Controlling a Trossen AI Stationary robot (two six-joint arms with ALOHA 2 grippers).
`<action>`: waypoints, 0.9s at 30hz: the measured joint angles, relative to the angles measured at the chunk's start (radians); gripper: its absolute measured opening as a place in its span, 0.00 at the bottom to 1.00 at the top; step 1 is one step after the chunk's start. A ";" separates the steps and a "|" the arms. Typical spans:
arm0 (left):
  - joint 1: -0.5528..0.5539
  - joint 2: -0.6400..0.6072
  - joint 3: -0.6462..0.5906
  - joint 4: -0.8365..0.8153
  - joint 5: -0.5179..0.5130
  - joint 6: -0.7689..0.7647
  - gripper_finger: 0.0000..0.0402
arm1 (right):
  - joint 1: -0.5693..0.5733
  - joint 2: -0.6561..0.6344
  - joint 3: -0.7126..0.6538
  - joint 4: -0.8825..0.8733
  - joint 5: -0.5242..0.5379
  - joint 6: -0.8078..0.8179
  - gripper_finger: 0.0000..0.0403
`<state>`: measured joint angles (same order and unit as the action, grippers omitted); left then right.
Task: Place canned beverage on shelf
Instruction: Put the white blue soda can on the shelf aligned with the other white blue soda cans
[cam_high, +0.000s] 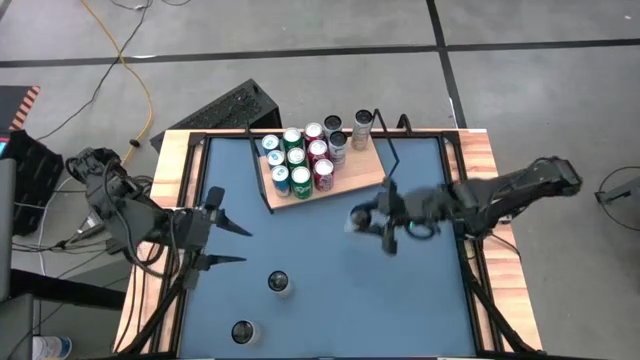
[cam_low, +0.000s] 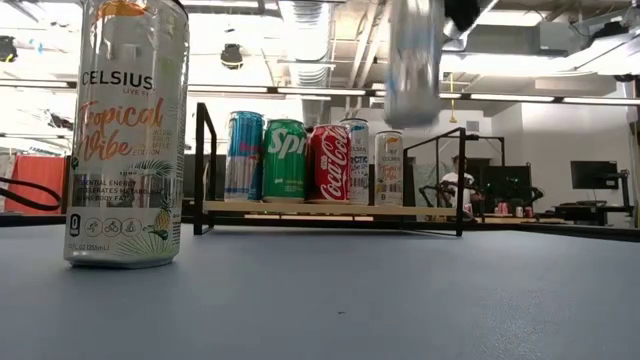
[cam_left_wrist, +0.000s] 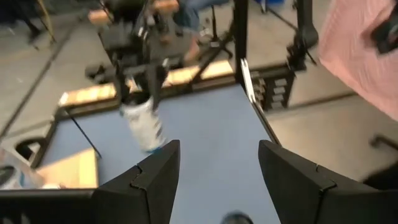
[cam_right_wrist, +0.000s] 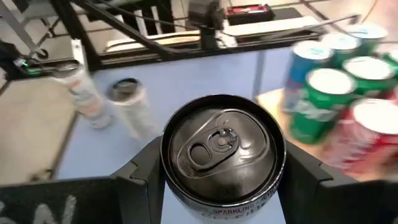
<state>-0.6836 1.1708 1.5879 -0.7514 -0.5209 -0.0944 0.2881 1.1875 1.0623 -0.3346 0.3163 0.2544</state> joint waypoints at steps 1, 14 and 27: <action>0.009 -0.001 0.000 0.026 -0.003 0.015 0.51 | -0.046 -0.031 -0.032 0.000 -0.043 -0.037 0.53; 0.235 -0.001 0.000 0.288 -0.045 0.063 0.51 | -0.799 -0.043 -0.100 -0.013 -0.912 -0.580 0.53; 0.416 -0.001 0.000 0.296 0.024 0.089 0.51 | -0.897 0.156 -0.100 0.088 -1.029 -0.717 0.53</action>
<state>-0.2673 1.1698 1.5879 -0.4550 -0.4970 -0.0051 -0.6086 1.3438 0.9627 -0.2461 -0.7129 -0.4622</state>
